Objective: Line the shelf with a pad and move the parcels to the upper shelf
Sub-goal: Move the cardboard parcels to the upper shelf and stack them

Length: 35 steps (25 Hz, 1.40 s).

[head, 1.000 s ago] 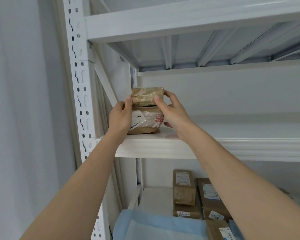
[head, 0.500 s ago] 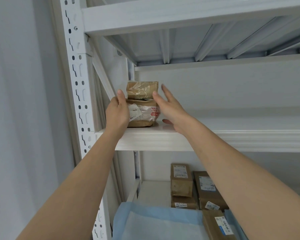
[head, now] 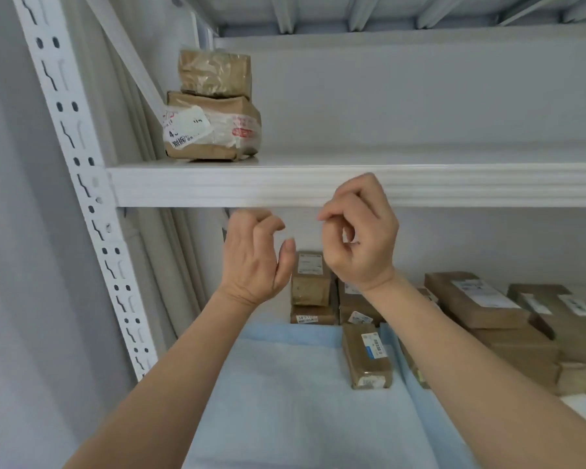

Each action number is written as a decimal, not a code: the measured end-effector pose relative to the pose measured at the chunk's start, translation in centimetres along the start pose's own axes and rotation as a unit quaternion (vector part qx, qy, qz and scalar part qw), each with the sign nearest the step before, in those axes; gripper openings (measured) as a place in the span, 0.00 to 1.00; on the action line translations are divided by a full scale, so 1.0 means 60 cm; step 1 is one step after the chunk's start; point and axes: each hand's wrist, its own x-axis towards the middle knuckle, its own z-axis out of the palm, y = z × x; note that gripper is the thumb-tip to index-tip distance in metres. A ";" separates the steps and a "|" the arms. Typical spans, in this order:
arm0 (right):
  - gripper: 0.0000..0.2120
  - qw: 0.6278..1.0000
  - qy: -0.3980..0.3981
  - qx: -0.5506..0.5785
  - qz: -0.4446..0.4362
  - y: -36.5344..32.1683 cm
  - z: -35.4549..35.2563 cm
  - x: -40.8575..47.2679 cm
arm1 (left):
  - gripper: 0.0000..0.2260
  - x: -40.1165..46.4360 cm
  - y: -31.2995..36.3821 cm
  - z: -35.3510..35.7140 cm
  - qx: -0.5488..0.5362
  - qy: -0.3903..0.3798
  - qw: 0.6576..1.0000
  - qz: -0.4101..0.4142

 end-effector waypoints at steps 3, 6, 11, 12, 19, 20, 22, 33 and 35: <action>0.08 0.989 -0.140 -0.038 0.024 0.043 -0.040 -0.078 | 0.11 -0.055 0.022 0.031 0.020 -0.088 0.996 0.006; 0.08 0.902 -0.318 -0.085 0.278 0.095 -0.073 -0.134 | 0.12 -0.103 0.036 0.060 0.050 -0.172 0.976 -0.120; 0.25 0.661 -0.511 -0.073 0.545 0.175 -0.083 -0.237 | 0.18 -0.189 0.025 0.121 0.012 -0.285 0.835 -0.470; 0.26 0.636 -0.514 -0.053 0.573 0.187 -0.073 -0.251 | 0.18 -0.204 0.011 0.137 -0.015 -0.301 0.788 -0.537; 0.29 0.587 -0.402 0.045 0.702 0.232 0.004 -0.283 | 0.25 -0.244 -0.077 0.221 -0.127 -0.365 0.522 -0.760; 0.28 0.595 -0.391 0.051 0.700 0.241 0.015 -0.288 | 0.26 -0.246 -0.083 0.230 -0.146 -0.352 0.510 -0.771; 0.25 0.599 -0.367 0.062 0.709 0.255 0.035 -0.300 | 0.27 -0.255 -0.091 0.249 -0.175 -0.331 0.493 -0.786; 0.38 0.500 -0.182 0.143 0.835 0.318 0.112 -0.398 | 0.24 -0.313 -0.131 0.343 -0.255 -0.262 0.416 -0.833; 0.37 0.494 -0.189 0.142 0.837 0.328 0.122 -0.409 | 0.24 -0.312 -0.141 0.343 -0.260 -0.266 0.417 -0.829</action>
